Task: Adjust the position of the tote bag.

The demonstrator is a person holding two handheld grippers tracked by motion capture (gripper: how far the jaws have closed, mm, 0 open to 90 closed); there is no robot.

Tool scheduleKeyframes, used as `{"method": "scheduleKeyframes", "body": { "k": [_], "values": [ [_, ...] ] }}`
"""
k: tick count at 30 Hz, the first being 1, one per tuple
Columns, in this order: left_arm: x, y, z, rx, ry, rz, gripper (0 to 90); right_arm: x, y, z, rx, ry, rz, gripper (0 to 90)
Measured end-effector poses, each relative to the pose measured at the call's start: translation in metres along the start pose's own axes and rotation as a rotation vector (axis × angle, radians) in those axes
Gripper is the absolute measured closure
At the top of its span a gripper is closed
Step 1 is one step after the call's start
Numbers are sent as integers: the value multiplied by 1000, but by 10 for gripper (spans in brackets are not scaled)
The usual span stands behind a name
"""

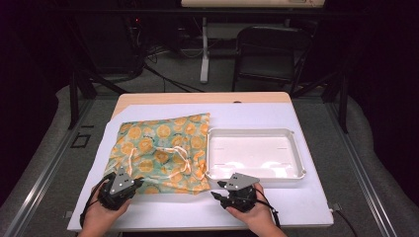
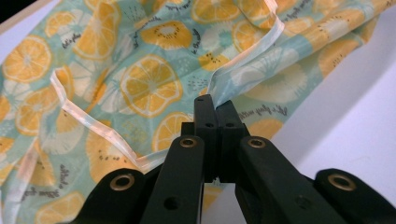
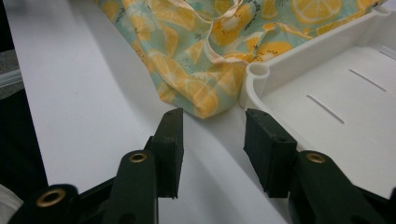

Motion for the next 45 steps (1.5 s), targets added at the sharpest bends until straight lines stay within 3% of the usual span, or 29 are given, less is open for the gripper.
{"method": "scheduleKeyframes", "body": {
  "k": [6,9,13,18,27,28,31,37,41,43,45],
  "values": [
    [5,-5,-21,-23,3,-20,900,2,-2,-6,-30,-7,-4,571],
    [10,-8,-33,-26,14,-41,900,1,-3,-9,-35,-10,29,571],
    [18,-7,-50,-43,-9,-46,900,2,-5,-12,-53,-6,29,570],
    [25,-1,-63,-28,-43,-48,900,0,-5,-14,-55,-3,30,571],
    [31,-5,-93,-105,-64,-67,900,-3,-8,-28,-90,-25,62,584],
    [31,-5,-97,-109,-61,-72,900,-5,-11,-28,-48,-35,76,586],
    [33,-6,-107,-119,-49,-85,900,-7,-11,-34,-46,-39,78,589],
    [36,-3,-127,-133,-46,-100,900,-16,-11,-68,-50,-39,83,603],
    [37,-3,-135,-161,-72,-92,900,-20,-4,-88,-41,-47,71,625],
    [37,-6,-141,-185,-102,-69,900,-19,1,-99,-46,-33,45,624],
    [38,-8,-142,-192,-97,-76,900,-21,5,-109,-49,-26,39,624]
  ]
}}
Point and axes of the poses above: each handheld gripper's, and its own axes: y roughly forward along the jaws, z roughly out of its underside, x roughly to its left, the point moved 9 cm from there along y, roughly forward along the jaws, and after that the axes turned 12 degrees about -y, right-handed, at the moved point
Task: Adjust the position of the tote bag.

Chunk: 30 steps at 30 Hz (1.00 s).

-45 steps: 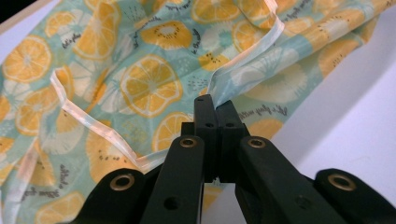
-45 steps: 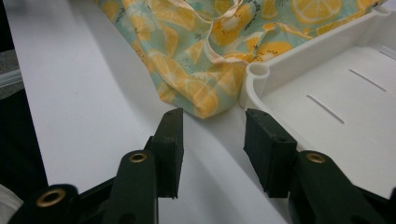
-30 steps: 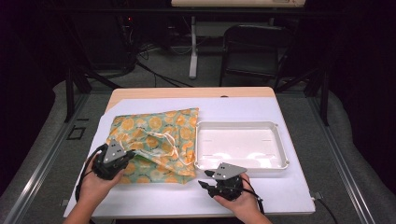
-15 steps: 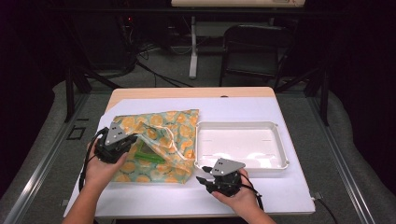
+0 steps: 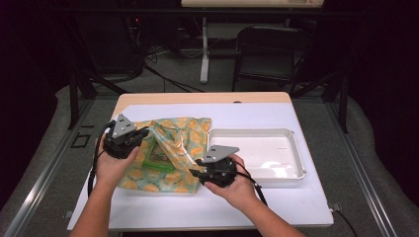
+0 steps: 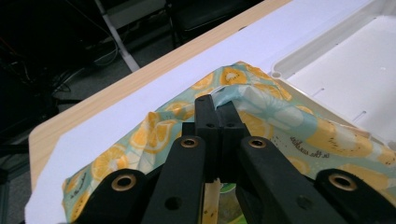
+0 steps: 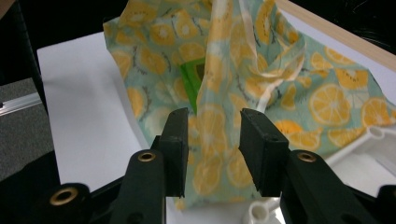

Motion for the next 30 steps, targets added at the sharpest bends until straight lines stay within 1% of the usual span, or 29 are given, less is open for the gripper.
{"method": "scheduleKeyframes", "body": {
  "k": [2,3,5,6,7,8,10,11,14,17,20,23,28,30],
  "values": [
    [1,-2,1,-3,0,3,900,-2,6,-10,-9,16,2,627],
    [2,-2,2,-5,-3,3,900,-3,9,-14,-4,18,-2,627],
    [4,-3,2,-12,-18,10,900,-5,15,-22,-6,32,-2,643],
    [4,-3,2,-12,-18,10,900,-5,15,-22,-6,32,-2,643],
    [5,-3,2,-15,-21,11,900,-5,24,-32,-20,59,-30,648],
    [5,-3,2,-19,-28,15,900,-4,26,-35,-24,65,-36,649],
    [4,-4,2,-25,-38,24,900,-3,33,-41,-28,65,-32,649],
    [4,-4,2,-26,-37,24,900,-3,38,-44,-28,61,-22,648],
    [3,-5,2,-29,-34,23,900,-3,47,-48,-16,60,-16,646],
    [3,-6,1,-32,-33,25,900,-3,52,-50,-13,69,-24,658],
    [1,-6,1,-39,-38,32,900,-6,57,-52,-8,63,5,669],
    [0,-6,0,-41,-37,33,900,-9,63,-52,-4,68,20,700],
    [-1,-7,0,-42,-34,35,900,-9,71,-53,-5,85,21,716],
    [-2,-7,1,-40,-32,36,900,-9,73,-53,-3,82,31,719]
  ]
}}
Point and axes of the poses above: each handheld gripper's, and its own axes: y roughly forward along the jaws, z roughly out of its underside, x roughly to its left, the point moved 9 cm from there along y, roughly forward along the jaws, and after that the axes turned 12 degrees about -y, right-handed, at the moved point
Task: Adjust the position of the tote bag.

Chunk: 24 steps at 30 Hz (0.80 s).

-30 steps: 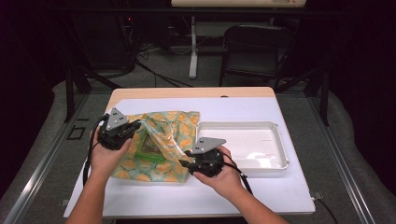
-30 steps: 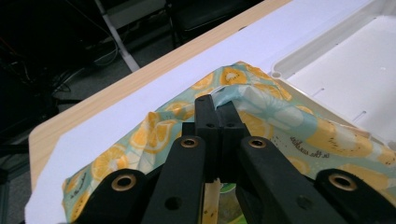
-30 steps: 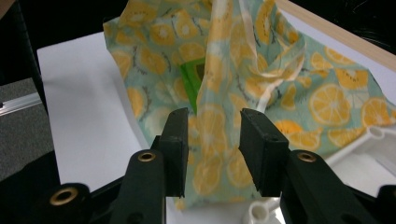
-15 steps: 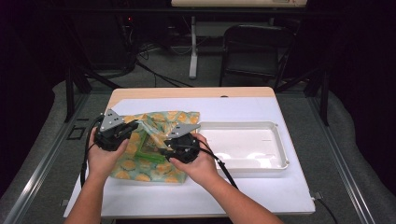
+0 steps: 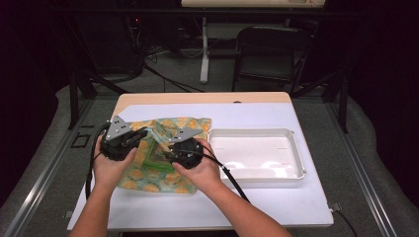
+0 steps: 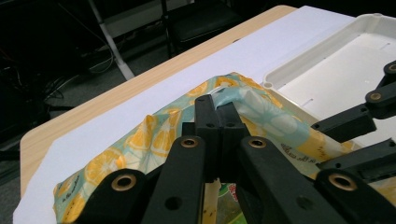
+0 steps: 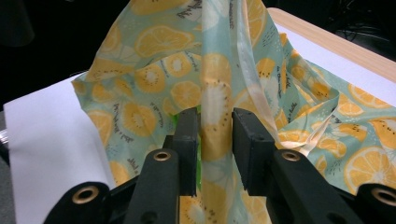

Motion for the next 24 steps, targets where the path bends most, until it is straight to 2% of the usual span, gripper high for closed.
{"method": "scheduleKeyframes", "body": {
  "k": [7,13,18,19,21,24],
  "values": [
    [0,-1,0,-8,-3,3,900,-5,7,1,12,9,44,730],
    [0,-1,0,-1,4,4,900,-6,12,3,21,24,37,763],
    [0,-1,1,0,3,5,900,-7,14,4,26,23,30,814],
    [0,0,1,1,2,3,900,-9,14,5,25,25,23,867],
    [0,0,1,1,1,4,900,-9,13,5,23,35,15,896],
    [1,0,2,2,2,-2,900,-12,12,5,24,35,17,900]
  ]
}}
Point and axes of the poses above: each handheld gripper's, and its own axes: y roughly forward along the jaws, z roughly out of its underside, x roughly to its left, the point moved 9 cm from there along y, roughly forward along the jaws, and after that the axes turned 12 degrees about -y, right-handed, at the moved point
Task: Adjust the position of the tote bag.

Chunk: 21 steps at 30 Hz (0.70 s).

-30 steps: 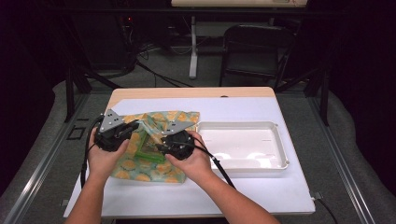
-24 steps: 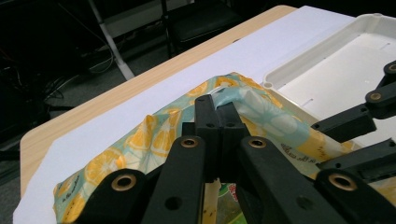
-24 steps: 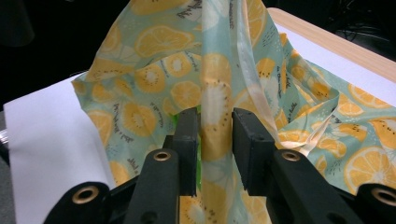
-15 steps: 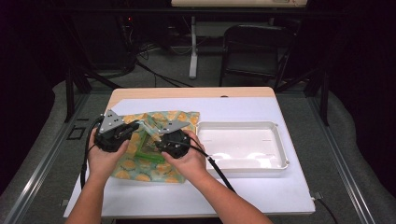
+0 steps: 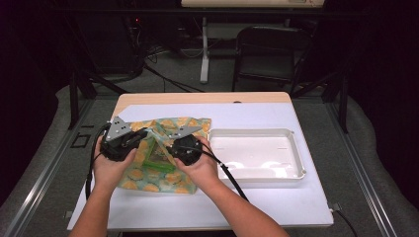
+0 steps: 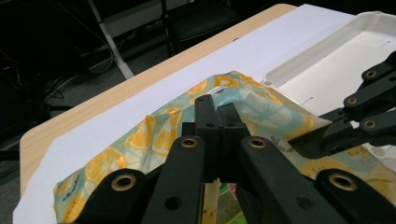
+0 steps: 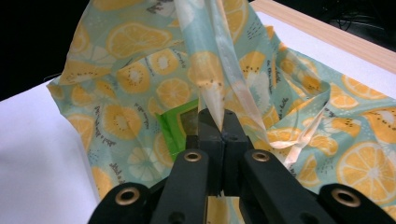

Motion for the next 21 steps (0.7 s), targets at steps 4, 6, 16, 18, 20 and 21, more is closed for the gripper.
{"method": "scheduleKeyframes", "body": {
  "k": [4,6,16,18,20,21],
  "values": [
    [2,0,1,0,-4,-2,899,-3,-2,-1,-7,11,2,900],
    [2,0,1,-2,-7,-3,898,-5,-4,-3,-12,8,9,900],
    [6,-1,2,-2,-7,-9,876,-15,-12,-12,-17,-10,38,900],
    [7,-1,4,4,1,-16,846,-20,-15,-14,-18,-15,51,900],
    [7,-1,6,18,7,-14,801,-24,-17,-16,-23,-15,64,900],
    [8,-1,6,22,6,-12,765,-27,-18,-17,-24,-15,72,900]
  ]
}}
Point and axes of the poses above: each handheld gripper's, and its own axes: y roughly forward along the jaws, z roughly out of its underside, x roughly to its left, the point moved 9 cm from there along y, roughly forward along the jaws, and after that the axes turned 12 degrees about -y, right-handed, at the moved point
